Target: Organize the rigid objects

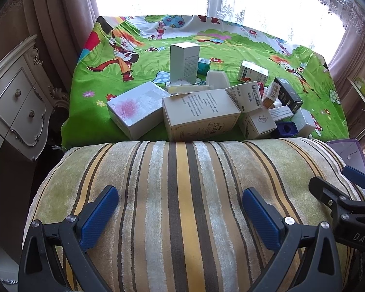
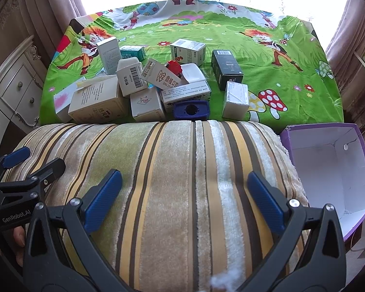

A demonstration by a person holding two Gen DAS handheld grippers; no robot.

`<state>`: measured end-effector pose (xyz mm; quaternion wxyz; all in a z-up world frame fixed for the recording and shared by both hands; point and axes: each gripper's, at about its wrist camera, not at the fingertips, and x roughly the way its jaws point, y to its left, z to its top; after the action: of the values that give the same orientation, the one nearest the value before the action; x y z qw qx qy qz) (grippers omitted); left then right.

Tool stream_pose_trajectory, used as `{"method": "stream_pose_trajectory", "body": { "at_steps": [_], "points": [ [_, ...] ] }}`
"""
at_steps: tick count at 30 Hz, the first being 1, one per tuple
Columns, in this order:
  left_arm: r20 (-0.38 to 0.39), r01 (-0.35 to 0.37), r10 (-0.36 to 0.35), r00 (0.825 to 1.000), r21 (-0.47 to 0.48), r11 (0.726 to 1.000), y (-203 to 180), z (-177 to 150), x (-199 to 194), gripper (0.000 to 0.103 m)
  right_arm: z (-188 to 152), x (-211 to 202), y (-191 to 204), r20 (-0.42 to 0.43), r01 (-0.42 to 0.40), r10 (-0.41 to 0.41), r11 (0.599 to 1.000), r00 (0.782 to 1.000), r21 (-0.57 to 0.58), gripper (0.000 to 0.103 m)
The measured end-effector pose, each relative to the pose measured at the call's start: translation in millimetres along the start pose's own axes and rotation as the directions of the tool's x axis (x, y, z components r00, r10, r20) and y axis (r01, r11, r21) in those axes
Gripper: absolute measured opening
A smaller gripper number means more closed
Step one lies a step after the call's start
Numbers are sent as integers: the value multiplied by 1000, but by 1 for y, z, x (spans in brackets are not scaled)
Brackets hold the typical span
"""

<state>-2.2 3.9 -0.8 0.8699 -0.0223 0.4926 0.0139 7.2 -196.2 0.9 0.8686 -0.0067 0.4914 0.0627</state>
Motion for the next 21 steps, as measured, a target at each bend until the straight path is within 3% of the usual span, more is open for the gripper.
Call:
{"method": "stream_pose_trajectory", "body": {
  "at_steps": [9, 21],
  "points": [
    [8, 6, -6, 1000, 5, 1000, -1, 0, -2, 103, 3, 0, -2, -17, -18, 18, 1000, 1000, 9, 103],
    [21, 56, -56, 998, -2, 998, 3, -1, -5, 103, 9, 2, -7, -103, -92, 88, 995, 991, -30, 103]
  ]
}}
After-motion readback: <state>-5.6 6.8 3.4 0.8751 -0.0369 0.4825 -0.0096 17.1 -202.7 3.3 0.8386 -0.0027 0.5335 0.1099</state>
